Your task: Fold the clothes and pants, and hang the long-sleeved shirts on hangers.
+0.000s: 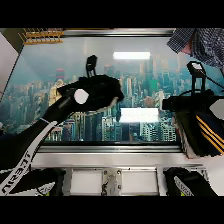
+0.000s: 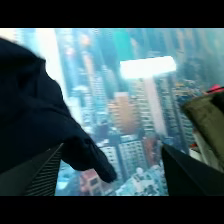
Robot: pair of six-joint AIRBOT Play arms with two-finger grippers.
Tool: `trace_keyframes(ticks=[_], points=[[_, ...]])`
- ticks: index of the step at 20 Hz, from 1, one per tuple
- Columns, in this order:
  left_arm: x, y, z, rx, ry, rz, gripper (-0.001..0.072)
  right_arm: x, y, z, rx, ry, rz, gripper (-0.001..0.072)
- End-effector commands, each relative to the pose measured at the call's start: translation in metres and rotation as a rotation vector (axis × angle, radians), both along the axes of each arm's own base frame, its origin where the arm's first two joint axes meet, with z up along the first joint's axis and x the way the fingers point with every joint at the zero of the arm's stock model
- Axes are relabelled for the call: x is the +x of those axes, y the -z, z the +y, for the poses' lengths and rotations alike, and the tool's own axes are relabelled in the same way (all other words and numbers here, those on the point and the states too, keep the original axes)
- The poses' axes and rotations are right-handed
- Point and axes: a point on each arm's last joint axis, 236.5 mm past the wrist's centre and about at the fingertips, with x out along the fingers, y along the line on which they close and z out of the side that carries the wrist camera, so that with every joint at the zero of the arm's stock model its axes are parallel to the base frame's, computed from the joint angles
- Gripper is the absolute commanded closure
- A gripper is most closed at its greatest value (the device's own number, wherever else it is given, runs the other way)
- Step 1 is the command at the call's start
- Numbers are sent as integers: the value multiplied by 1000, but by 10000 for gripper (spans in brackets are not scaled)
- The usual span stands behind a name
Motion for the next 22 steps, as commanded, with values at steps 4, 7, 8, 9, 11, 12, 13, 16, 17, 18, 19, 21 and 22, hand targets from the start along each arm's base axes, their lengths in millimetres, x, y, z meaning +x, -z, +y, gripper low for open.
trace_keyframes(ticks=[4,7,8,9,11,12,13,16,17,18,19,21,22], points=[[17,-1,62,-30,-122,155,88,4,-2,-3,-12,6,-18,694],[1,45,169,-4,-320,305,88,4,-2,-3,-11,6,-18,694],[-12,64,199,-3,-383,368,88,4,-2,-3,-10,6,-18,694],[-26,81,228,-11,-456,429,88,4,-2,-3,-10,6,-18,694],[-49,107,271,-40,-588,512,87,4,-2,-2,-6,6,-18,693],[-58,119,288,-54,-646,541,88,4,-2,-1,-4,5,-18,694],[-64,127,296,-76,-682,563,88,4,-2,-1,-4,5,-18,693],[-65,151,299,-181,-770,639,88,4,-1,-1,-4,5,-14,693],[-61,159,293,-211,-779,664,88,4,0,-1,-3,5,-12,694],[-55,165,290,-223,-782,677,88,4,0,-1,-2,7,-12,694],[-48,170,285,-226,-774,688,88,4,0,-1,-2,7,-11,694],[-28,174,279,-218,-759,686,88,4,0,-1,-2,8,-11,694],[-19,175,276,-215,-751,685,88,4,0,-1,-2,8,-11,694]])
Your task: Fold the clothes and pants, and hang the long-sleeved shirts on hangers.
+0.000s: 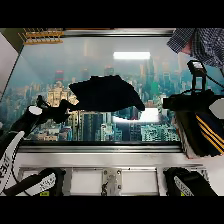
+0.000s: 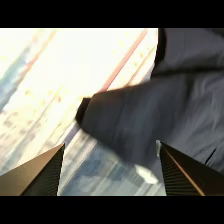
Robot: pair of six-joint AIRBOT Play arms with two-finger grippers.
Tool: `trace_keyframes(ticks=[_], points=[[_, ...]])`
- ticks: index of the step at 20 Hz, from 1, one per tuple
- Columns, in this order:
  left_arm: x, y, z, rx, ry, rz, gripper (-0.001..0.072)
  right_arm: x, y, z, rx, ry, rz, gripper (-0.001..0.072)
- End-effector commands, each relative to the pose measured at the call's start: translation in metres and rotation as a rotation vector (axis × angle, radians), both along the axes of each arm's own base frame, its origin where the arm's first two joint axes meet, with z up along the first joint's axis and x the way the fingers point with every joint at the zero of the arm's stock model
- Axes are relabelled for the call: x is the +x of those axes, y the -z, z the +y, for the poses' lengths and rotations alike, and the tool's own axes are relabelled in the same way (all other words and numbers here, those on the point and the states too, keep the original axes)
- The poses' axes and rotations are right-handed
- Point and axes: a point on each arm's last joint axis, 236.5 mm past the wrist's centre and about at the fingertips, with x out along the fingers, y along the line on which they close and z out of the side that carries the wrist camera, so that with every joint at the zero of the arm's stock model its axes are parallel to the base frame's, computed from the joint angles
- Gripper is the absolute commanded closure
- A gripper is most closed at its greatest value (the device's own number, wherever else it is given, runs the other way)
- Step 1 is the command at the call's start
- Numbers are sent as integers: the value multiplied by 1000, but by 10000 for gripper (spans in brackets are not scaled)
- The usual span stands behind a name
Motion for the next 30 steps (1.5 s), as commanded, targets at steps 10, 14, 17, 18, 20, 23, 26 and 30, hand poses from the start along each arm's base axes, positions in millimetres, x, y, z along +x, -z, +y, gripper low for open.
trace_keyframes(ticks=[10,14,17,18,20,23,26,30], points=[[65,-14,-10,31,142,-93,704,14,53,7,-11,-22,157,37],[64,-15,-12,35,166,-97,704,19,120,24,-167,-353,263,178],[64,-15,-12,35,166,-97,704,32,162,41,-202,-434,287,226],[64,-15,-12,35,165,-96,704,40,173,45,-203,-431,278,225],[64,-15,-12,35,165,-97,704,54,189,49,-202,-418,259,224],[64,-15,-12,36,164,-98,704,69,198,53,-190,-394,220,223],[65,-15,-11,37,162,-100,704,80,194,56,-178,-376,171,223],[67,-23,-7,39,153,-115,704,86,185,54,-195,-374,138,691]])
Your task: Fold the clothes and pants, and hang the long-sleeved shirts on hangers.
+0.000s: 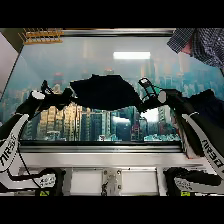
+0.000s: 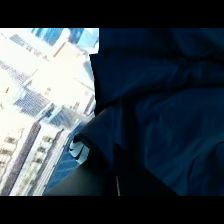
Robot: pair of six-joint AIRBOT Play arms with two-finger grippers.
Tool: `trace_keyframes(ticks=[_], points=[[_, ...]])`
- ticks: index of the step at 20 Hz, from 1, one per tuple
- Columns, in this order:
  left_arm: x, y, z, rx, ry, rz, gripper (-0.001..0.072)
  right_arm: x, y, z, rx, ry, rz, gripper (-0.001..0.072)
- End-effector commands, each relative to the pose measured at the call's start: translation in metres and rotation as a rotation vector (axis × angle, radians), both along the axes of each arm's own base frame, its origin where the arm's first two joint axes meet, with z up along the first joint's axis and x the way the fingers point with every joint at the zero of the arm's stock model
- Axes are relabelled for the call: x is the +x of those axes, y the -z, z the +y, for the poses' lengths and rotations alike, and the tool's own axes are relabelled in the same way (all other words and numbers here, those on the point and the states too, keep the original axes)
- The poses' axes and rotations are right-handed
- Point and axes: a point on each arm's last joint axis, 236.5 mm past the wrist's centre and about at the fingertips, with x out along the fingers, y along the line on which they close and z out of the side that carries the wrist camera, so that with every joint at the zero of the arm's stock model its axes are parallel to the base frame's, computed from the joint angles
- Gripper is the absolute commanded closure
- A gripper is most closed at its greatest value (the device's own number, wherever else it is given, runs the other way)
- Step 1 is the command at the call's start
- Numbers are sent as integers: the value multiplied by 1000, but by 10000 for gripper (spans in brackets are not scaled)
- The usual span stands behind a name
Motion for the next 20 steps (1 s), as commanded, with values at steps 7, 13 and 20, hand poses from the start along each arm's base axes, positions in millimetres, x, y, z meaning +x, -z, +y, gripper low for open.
trace_keyframes(ticks=[7,13,20], points=[[23,-287,59,112,-86,-626,704,33,-234,-31,-72,-14,-499,698],[-116,-535,29,252,-68,-1215,704,-59,-428,-41,138,66,-904,698],[-253,-619,2,305,-92,-1525,704,-160,-464,-46,317,106,-918,698]])
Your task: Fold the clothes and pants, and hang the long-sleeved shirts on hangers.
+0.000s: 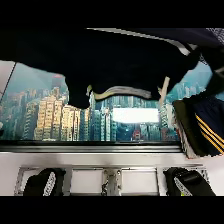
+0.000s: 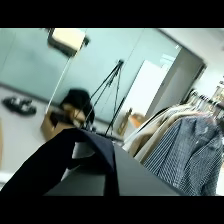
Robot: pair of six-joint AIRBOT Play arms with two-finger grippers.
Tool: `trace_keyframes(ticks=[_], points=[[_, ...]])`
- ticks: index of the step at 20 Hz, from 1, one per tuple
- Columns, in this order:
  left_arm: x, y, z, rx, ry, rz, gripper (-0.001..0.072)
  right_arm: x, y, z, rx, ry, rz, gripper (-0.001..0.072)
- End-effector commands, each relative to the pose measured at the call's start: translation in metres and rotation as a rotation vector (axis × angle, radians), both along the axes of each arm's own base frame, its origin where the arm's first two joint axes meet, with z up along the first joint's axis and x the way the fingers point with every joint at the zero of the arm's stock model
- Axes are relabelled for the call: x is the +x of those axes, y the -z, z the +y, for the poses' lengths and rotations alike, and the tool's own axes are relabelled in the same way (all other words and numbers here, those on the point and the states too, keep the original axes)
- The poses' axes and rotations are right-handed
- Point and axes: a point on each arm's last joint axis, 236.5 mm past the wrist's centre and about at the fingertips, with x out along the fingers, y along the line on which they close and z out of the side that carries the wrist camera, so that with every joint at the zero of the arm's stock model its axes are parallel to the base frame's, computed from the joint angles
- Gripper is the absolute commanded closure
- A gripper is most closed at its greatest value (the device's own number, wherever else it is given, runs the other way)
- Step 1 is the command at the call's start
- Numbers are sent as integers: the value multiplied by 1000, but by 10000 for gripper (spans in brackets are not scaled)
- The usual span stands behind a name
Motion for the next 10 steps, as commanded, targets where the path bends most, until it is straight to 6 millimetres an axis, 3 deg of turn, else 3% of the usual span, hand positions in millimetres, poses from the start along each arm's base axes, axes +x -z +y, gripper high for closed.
trace_keyframes(ticks=[1,3,5,7,10], points=[[-60,-31,-10,15,-13,-140,704,-45,-1,-3,83,-12,48,698],[-60,-32,-9,13,-16,-145,704,-56,11,-5,112,-2,117,698],[-33,-18,-7,14,-2,-73,704,-57,31,-4,165,24,235,698],[15,14,-5,16,31,68,704,-49,63,-1,212,69,403,699],[108,95,-2,3,106,356,704,-16,133,8,191,145,719,698]])
